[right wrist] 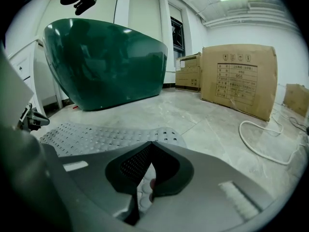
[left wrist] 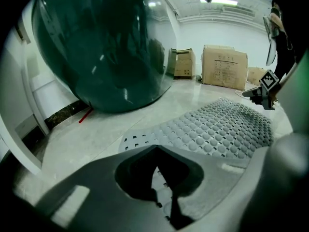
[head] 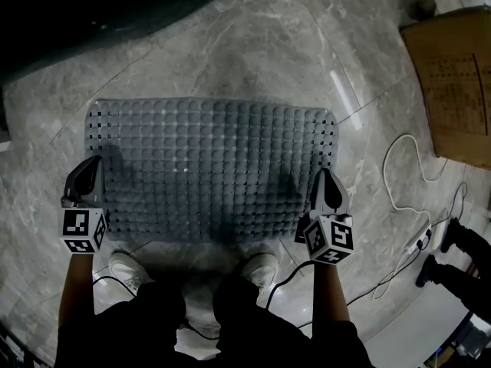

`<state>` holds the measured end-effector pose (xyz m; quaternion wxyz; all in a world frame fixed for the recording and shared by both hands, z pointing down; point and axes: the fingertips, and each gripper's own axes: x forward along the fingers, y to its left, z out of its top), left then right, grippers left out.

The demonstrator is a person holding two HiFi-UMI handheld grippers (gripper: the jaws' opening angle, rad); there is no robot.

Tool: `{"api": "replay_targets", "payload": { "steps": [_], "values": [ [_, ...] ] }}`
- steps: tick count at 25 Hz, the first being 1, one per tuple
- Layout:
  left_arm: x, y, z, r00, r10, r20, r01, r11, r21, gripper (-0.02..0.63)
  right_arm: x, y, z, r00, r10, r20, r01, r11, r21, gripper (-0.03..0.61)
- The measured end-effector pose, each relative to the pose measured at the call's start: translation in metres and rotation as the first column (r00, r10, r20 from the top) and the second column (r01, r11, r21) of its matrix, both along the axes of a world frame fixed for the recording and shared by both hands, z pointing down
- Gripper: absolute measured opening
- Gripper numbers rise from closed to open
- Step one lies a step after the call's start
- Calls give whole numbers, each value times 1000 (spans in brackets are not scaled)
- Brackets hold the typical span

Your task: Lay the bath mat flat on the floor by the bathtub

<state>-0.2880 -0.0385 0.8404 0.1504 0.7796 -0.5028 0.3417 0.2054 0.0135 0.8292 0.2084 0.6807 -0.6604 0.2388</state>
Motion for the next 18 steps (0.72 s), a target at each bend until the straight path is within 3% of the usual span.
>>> {"api": "replay_targets", "payload": {
  "steps": [10,18],
  "values": [
    [18,-8,-46,1000,-10,-28,11,999,37,0,-16,-9,-57,996,51,76,-56,996,65,26],
    [41,-10,-111,996,-21,-86,26,998,58,0,-33,-17,-135,996,19,85,-28,995,97,26]
  ]
}}
